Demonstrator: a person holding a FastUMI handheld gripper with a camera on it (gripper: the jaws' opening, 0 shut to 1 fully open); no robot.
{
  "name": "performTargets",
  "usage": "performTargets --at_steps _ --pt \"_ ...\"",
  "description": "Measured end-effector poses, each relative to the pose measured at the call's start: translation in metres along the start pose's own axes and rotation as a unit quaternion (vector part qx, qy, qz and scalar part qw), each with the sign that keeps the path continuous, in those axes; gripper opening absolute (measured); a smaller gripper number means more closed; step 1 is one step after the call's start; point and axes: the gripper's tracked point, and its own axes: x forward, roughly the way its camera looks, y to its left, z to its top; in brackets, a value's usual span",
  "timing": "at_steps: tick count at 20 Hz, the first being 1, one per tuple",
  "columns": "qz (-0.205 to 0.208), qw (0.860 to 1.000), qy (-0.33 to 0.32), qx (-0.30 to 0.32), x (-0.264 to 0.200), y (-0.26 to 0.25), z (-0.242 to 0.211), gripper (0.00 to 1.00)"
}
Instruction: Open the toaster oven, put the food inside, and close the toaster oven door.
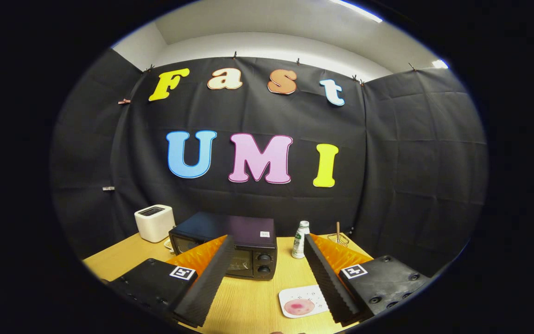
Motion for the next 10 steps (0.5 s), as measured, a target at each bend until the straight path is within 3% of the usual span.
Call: performTargets --at_steps 10 --pt "0.017 1.0 0.009 0.008 0.011 0.019 -0.004 0.98"
